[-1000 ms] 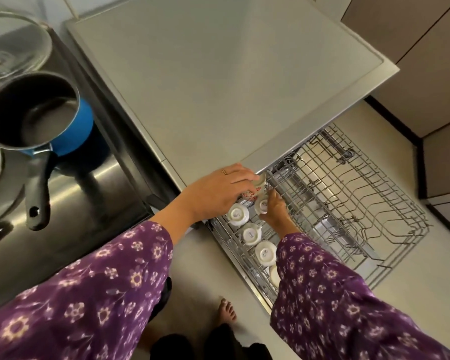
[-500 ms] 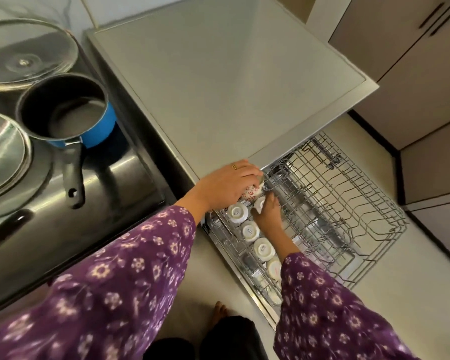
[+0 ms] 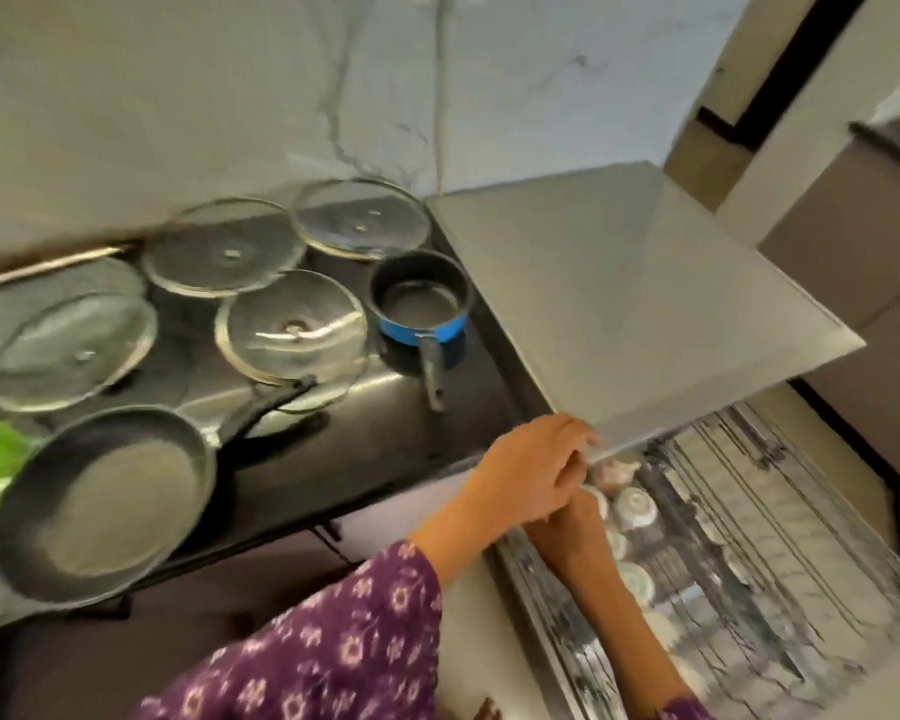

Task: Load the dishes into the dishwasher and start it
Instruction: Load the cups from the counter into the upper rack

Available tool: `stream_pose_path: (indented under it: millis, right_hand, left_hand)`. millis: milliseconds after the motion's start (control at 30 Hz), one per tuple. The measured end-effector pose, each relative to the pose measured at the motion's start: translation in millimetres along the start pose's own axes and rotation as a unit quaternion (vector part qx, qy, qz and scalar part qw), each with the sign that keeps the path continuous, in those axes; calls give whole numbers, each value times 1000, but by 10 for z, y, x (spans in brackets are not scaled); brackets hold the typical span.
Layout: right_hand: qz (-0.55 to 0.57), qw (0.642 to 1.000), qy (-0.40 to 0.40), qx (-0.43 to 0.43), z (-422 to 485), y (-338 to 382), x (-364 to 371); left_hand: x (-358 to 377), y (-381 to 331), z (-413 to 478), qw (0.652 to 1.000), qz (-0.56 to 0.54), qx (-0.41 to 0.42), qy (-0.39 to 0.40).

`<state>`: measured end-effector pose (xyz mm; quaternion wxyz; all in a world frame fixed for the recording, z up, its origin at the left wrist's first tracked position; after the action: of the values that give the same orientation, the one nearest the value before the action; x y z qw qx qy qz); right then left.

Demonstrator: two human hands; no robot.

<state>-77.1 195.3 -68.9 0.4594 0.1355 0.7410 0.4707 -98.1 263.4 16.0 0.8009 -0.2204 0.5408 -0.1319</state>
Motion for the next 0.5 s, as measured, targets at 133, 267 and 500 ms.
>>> stream_pose_path:
  millis: [133, 267, 500]
  right_hand:
    - [69, 985, 111, -115, -279, 1064, 693]
    - [87, 960, 199, -178, -472, 1992, 1477]
    - [41, 900, 310, -303, -789, 3488, 3078]
  left_hand:
    - [-1192, 750, -815, 984, 41, -117, -124]
    - [-2341, 1517, -1788, 941, 94, -229, -229]
    - [-3879, 2571, -3511, 829, 231, -394, -322]
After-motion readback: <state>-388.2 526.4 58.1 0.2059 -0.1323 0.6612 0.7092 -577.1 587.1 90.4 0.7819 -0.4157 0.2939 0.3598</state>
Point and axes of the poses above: each hand's wrist, its own z-axis towards the middle knuckle, its own x-axis out of the palm, y = z × x, the point moved 10 cm from there along z, towards the middle knuckle, and after that the axes turned 11 degrees about z, right-handed, at the moved point
